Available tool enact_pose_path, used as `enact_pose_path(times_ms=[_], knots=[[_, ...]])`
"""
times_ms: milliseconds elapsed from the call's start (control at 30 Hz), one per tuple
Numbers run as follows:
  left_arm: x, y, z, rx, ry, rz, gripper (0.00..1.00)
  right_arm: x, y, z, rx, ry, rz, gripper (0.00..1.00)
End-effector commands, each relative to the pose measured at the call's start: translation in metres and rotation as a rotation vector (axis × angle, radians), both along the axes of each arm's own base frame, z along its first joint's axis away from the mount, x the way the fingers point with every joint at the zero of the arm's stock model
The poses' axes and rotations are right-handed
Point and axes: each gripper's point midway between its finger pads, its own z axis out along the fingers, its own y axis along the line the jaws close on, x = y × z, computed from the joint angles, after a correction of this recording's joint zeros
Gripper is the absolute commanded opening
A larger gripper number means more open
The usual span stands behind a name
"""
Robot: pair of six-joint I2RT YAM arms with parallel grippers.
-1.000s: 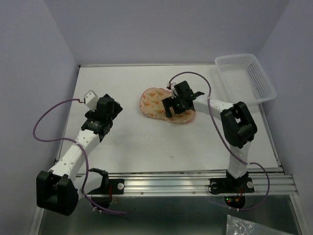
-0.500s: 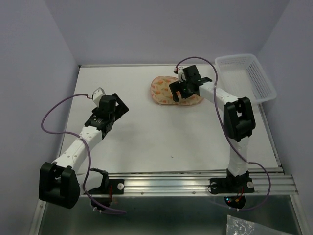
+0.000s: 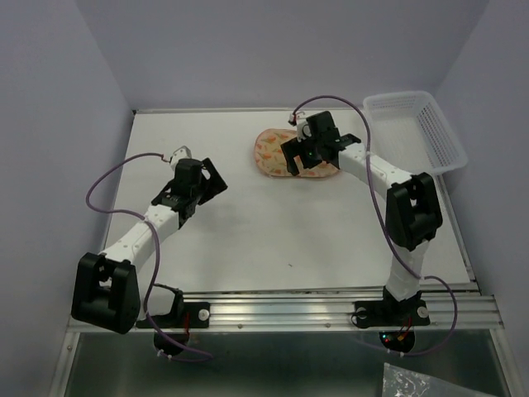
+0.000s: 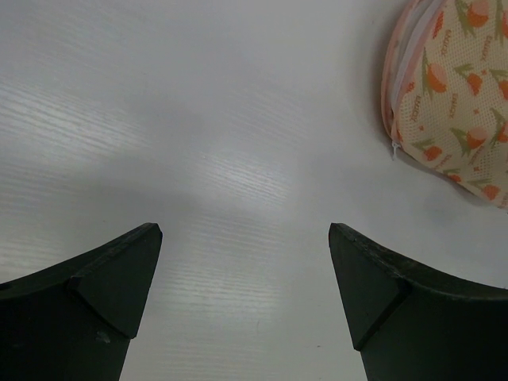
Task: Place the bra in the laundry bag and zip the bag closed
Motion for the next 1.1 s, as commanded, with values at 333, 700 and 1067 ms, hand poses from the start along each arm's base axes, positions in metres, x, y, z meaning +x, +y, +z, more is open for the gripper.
enact_pose_path(times_ms=[333,700,1067], knots=[[0.012,-0.057,0.006,-0.027,-0.056,-0.243,0.99,0.03,0.048,-0.011,-0.3,-0.326,0.48,0.98],[0.005,-0.047,-0.004,0.017,-0.004,-0.221,0.99,0.027,0.029,-0.066,-0.586,-0.336,0.598,0.95],[0.0,-0.036,-0.001,0.063,0.009,-0.196,0.99,0.057,0.035,-0.08,-0.633,-0.402,0.56,0.92]])
